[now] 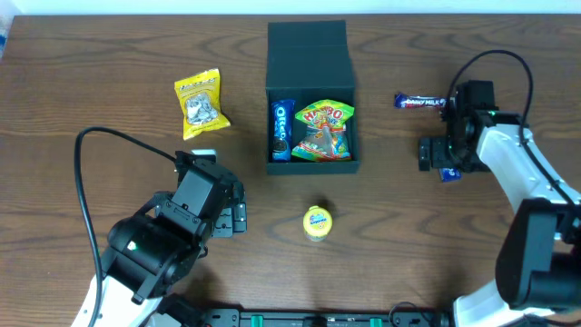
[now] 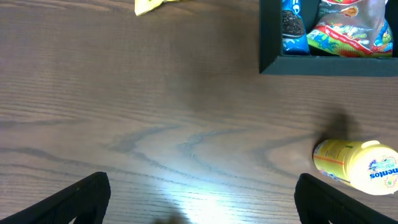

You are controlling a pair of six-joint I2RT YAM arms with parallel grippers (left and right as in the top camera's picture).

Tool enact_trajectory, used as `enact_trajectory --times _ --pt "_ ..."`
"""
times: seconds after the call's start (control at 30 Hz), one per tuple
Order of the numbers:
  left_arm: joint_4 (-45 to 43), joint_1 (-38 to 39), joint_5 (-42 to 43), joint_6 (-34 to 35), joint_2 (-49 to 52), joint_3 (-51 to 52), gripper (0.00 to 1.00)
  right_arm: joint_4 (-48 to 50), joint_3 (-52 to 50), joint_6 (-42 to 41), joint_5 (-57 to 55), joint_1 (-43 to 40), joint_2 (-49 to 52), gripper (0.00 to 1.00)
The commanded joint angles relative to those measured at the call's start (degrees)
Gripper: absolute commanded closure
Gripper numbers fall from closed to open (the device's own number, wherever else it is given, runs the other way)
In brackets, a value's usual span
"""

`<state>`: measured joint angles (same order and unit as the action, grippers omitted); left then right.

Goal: Pack container
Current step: 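Open the right gripper and move it toward the Eclipse tin, then lower the right gripper onto the blue Eclipse tin and close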

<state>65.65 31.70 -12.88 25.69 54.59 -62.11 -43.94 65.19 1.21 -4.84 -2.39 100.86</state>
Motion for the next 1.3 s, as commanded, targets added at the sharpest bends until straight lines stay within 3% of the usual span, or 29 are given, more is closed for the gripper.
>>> enact_trajectory --times 0.0,0.37,0.77,1.27 --pt "0.2 -0.2 -1.0 0.5 -0.1 0.1 0.05 1.1 -0.2 5.7 1.6 -0.3 1.2 0.01" --pt "0.2 -0.2 -1.0 0.5 -0.1 0.1 0.05 2.1 -0.1 6.6 5.0 -0.1 4.7 0.01" --pt "0.2 -0.2 -1.0 0.5 -0.1 0.1 0.05 -1.5 -0.1 5.4 6.8 3.7 -5.6 0.01" --pt "0.2 -0.2 -1.0 0.5 -0.1 0.1 0.04 -0.6 -1.5 -3.1 7.5 -1.2 -5.6 0.01"
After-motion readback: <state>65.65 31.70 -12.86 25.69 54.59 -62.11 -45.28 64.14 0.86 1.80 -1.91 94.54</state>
